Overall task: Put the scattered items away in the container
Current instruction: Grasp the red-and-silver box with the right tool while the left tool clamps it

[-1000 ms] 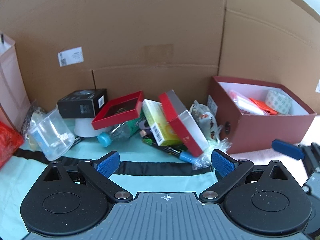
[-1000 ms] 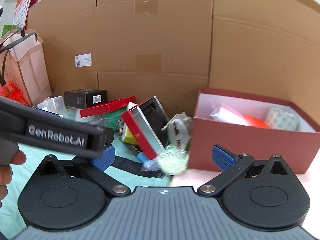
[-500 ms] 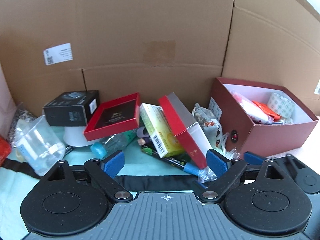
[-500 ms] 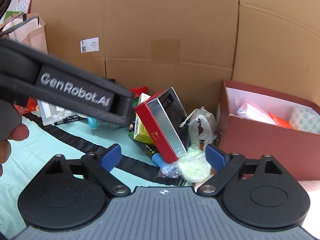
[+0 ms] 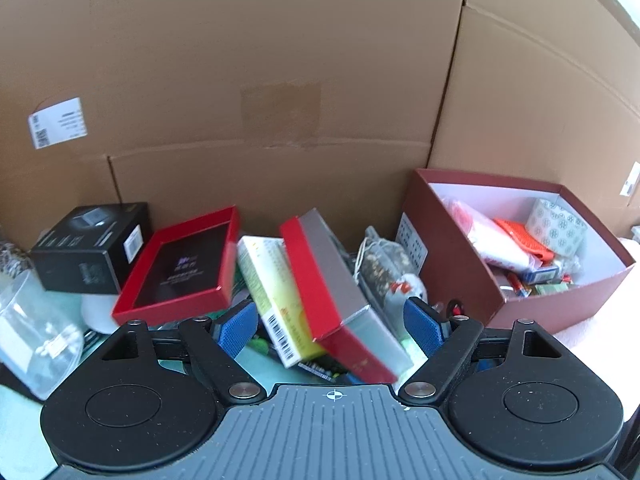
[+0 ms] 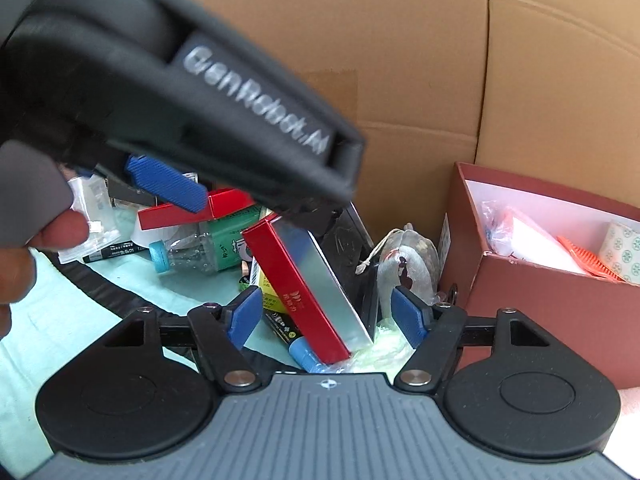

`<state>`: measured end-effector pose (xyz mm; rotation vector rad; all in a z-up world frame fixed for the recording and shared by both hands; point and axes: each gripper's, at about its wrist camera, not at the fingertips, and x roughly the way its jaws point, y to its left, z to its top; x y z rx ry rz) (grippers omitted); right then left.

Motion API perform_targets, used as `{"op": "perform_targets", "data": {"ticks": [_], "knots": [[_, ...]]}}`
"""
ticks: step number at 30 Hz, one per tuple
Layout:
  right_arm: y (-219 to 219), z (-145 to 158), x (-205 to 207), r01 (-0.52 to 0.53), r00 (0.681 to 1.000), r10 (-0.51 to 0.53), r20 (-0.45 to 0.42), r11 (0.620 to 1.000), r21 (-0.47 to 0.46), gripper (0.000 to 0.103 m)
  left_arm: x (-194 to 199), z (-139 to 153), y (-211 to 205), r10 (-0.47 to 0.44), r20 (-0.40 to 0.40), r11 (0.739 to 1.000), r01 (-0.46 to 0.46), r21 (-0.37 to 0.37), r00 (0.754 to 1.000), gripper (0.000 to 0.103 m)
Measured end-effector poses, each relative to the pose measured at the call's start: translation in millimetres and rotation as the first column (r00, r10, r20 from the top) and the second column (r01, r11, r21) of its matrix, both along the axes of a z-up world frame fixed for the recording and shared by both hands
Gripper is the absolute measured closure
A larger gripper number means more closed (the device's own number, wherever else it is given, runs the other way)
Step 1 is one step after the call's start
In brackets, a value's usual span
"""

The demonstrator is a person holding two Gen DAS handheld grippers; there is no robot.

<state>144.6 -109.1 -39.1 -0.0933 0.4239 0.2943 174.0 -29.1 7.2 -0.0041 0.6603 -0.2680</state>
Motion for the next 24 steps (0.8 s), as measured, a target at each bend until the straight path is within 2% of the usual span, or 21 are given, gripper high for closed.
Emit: {"op": "perform_targets", "data": {"ticks": [5,14,15,16,19,24], "knots": [[0,-6,8,-0.005,1.000,0.005,-0.014,1.000,0.005,0.032,17,-6,-5,0.008,-0.021,1.000,-0.008,0.002,1.000,0.016],[0,-12,15,-0.023,0.999,0.024,-0.034,0.999,0.023,0.040,37,-21,-2,0.018,-0.088,1.000,-0.019,-0.013,0.996,0.026],[1,-13,15,-0.027,0.999,0.028,-0.034,0.999,0.023,0.041,38,-22,-2,0.015,-0.093,1.000,-0.017,-0.016,0.996,0.030],[2,-13,15,-0.033,0.999,0.034,-0.034,0.999,0.020,0.041,39,-23,-1,0.013,-0.097,1.000,-0.015,-0.016,0.995,0.040],[6,-14,13,-0.042,0.999,0.042,-0.020,0.999,-0.011,0.043,40,-25,0,0.002,-0.111,0.999,-0.005,-0.031,0.994,0.051],[11,-14,5,-0.059,0.998,0.059,-0.004,0.997,-0.045,0.047,38,-24,3,0.004,-0.117,0.999,-0.009,-0.038,0.993,0.053]]}}
